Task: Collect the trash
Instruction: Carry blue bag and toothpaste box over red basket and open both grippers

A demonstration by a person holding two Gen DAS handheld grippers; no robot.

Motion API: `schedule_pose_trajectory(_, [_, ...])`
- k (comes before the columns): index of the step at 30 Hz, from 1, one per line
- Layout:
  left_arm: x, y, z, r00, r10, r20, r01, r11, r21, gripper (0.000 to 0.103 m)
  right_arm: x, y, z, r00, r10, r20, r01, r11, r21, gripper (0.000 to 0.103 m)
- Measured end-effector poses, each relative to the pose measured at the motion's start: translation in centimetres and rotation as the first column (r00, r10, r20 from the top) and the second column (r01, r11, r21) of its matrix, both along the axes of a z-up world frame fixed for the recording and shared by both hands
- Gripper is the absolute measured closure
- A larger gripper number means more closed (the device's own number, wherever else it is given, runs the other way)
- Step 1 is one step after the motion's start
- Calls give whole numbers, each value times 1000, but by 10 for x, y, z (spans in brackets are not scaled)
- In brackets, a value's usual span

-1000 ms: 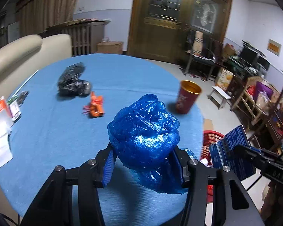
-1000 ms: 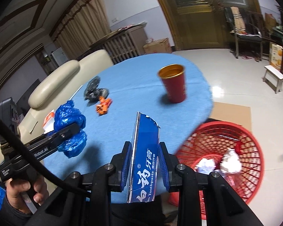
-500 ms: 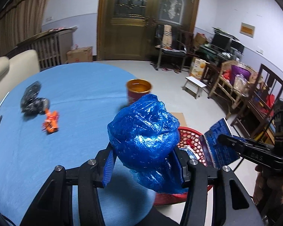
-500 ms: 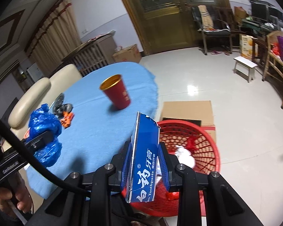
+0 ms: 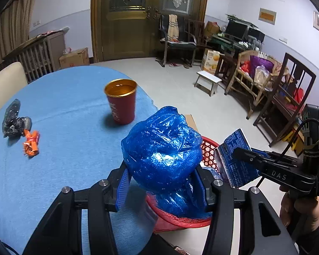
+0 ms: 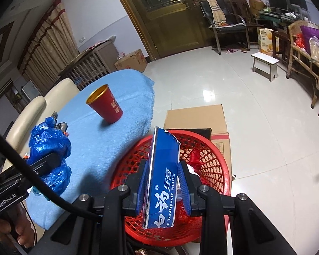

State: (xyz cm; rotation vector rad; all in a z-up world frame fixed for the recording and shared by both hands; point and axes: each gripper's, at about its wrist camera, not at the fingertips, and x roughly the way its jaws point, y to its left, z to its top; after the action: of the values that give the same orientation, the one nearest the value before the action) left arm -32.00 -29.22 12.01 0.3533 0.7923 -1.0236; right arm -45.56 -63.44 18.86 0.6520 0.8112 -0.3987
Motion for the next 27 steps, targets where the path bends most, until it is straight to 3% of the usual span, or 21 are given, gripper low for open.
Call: schedule_pose_trajectory(27, [-16, -50, -26, 998, -67, 1, 66, 993, 99, 49, 0, -13, -26, 999, -12, -41, 13, 999, 33, 72])
